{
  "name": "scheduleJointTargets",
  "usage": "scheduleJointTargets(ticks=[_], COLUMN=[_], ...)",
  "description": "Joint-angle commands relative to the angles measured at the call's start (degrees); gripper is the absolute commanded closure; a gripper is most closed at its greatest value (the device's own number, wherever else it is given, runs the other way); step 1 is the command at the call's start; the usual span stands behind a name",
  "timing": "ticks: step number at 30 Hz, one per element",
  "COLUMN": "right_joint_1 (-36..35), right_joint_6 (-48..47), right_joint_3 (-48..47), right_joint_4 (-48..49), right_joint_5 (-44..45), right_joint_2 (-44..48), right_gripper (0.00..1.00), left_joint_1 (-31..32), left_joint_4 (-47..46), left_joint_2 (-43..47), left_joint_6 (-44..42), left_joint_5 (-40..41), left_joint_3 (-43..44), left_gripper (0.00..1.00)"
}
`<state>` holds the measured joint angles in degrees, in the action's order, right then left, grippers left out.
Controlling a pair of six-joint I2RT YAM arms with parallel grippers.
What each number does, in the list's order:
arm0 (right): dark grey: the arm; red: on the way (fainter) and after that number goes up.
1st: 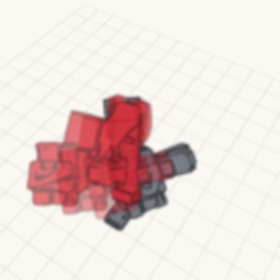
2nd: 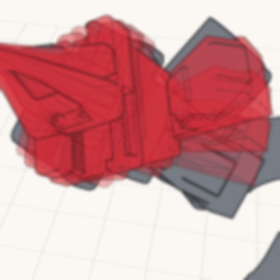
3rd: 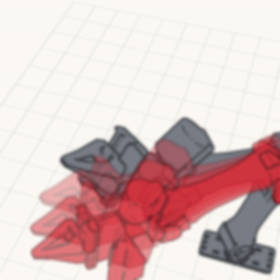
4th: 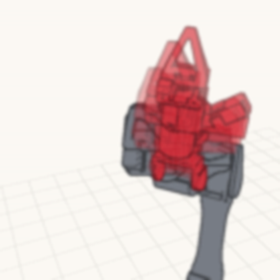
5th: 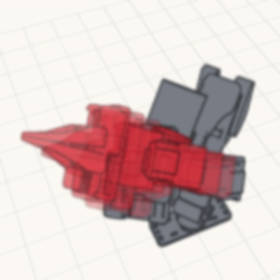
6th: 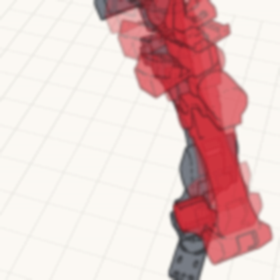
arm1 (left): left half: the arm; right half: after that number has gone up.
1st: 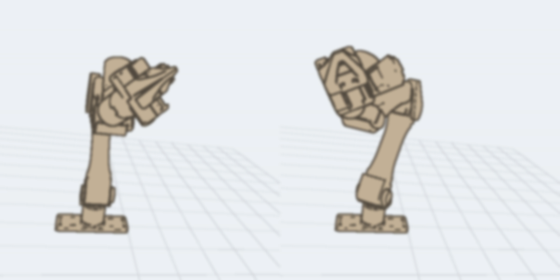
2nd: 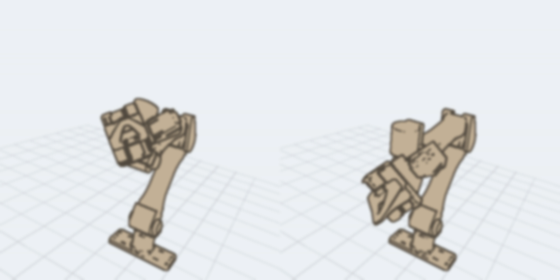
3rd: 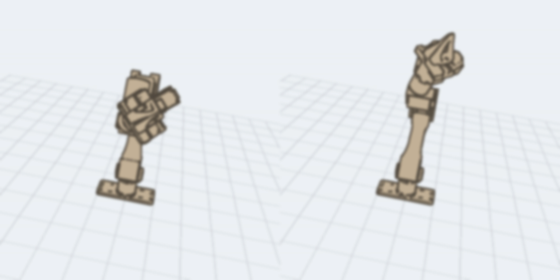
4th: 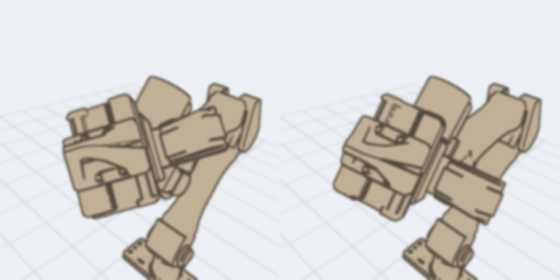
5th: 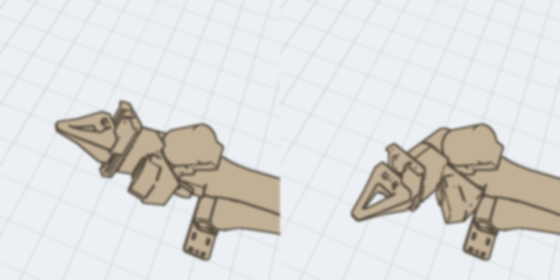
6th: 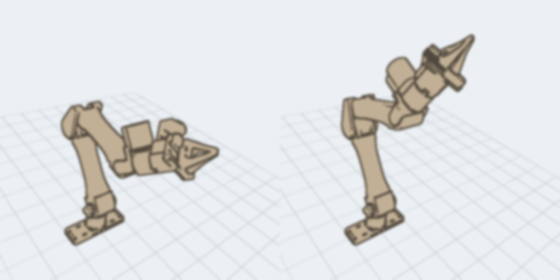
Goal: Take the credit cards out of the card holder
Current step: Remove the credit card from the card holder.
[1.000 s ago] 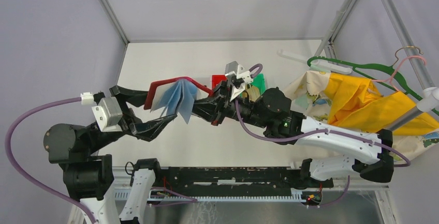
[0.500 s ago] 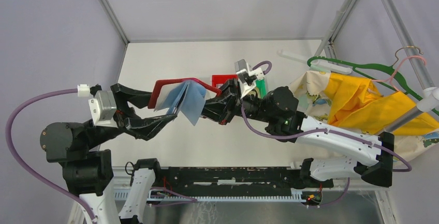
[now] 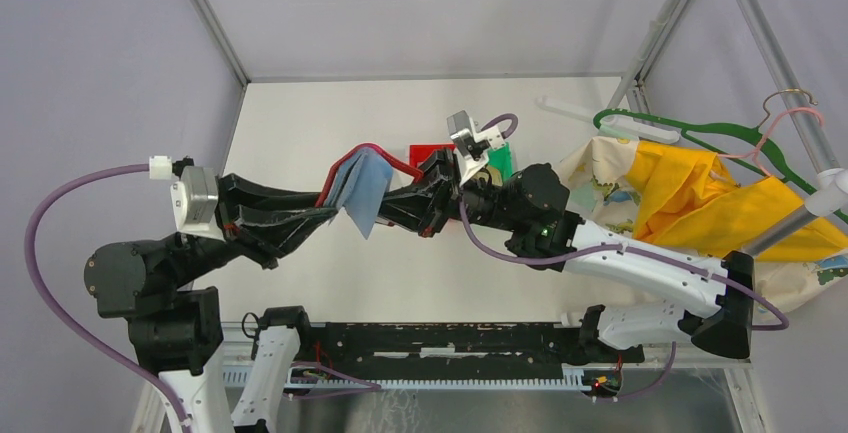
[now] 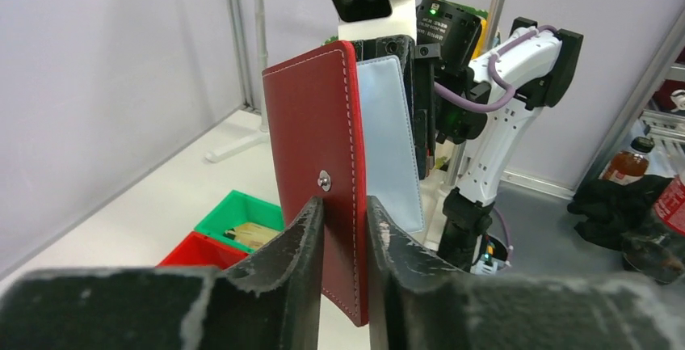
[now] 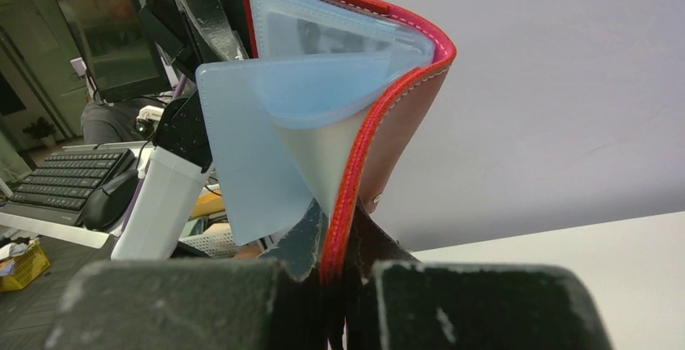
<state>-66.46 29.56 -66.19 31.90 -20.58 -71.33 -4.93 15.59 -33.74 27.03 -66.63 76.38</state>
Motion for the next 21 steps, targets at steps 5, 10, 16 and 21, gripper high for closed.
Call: scheduleJointTargets(ticks=[5, 10, 16, 21], right_joint_1=[-0.76, -0.71, -0.13, 0.99], right_joint_6=[1.31, 1.79, 1.99, 0.73], right_joint_3=[-0.87, -0.29, 0.17, 2.66], right_joint_4=[6.51, 7.21, 5.03, 1.38], right_joint_5=[-5.09, -5.08, -3.48, -1.6], right_joint_2=[2.2, 2.39, 3.46, 7.14], right_gripper=[1.0, 1.0, 0.78, 0.29], left_joint_1=[-0.51, -0.44, -0.52, -0.5], left_joint_4=[-0.03, 0.57, 1.56, 5.35], left_joint_2=[0.17, 0.25, 0.72, 1.43], left_joint_6=[-3.29, -3.59, -6.74, -15.64], left_joint_5=[7.71, 7.66, 9.02, 13.84], left_joint_3=[1.56, 3.05, 3.74, 4.53], left_gripper=[0.87, 0.91, 0.98, 0.98])
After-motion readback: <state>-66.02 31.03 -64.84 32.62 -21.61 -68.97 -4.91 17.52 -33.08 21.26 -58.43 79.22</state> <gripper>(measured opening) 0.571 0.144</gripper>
